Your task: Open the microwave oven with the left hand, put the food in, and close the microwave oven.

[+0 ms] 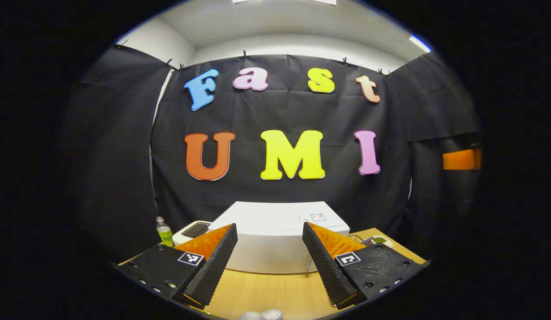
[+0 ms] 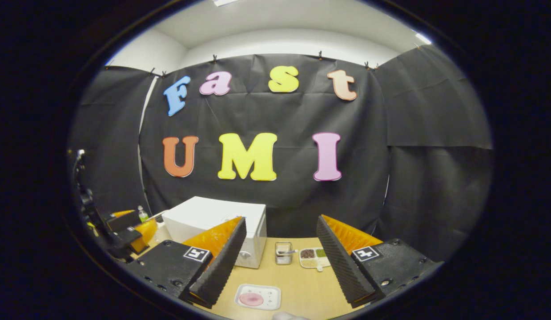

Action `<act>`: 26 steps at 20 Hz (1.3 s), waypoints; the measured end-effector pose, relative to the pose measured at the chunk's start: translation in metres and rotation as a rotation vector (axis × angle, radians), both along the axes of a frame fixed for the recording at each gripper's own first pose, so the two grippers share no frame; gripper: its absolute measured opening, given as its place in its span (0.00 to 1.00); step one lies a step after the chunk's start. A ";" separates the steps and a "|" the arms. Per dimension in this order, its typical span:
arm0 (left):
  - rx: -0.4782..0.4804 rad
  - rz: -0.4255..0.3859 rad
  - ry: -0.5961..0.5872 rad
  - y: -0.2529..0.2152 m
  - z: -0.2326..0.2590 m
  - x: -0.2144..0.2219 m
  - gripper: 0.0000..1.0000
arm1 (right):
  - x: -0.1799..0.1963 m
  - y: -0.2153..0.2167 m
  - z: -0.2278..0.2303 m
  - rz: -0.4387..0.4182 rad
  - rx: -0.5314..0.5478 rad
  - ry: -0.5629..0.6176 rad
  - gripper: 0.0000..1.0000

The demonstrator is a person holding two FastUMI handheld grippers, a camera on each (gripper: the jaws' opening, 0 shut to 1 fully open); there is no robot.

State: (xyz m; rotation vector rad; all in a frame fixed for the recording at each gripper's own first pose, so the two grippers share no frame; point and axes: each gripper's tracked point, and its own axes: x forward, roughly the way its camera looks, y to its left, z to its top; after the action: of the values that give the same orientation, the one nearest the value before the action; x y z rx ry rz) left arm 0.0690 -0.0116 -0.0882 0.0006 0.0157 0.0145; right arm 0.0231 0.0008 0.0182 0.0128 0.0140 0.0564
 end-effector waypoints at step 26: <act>0.063 -0.101 0.258 -0.103 -0.202 0.170 0.47 | -0.005 -0.041 -0.017 -0.135 -0.017 0.164 1.00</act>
State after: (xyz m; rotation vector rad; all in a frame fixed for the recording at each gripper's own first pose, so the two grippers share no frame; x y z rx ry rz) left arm 0.2391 -0.1142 -0.2903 0.0665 0.2731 -0.0862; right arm 0.0183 -0.0403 0.0012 0.0009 0.1776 -0.0795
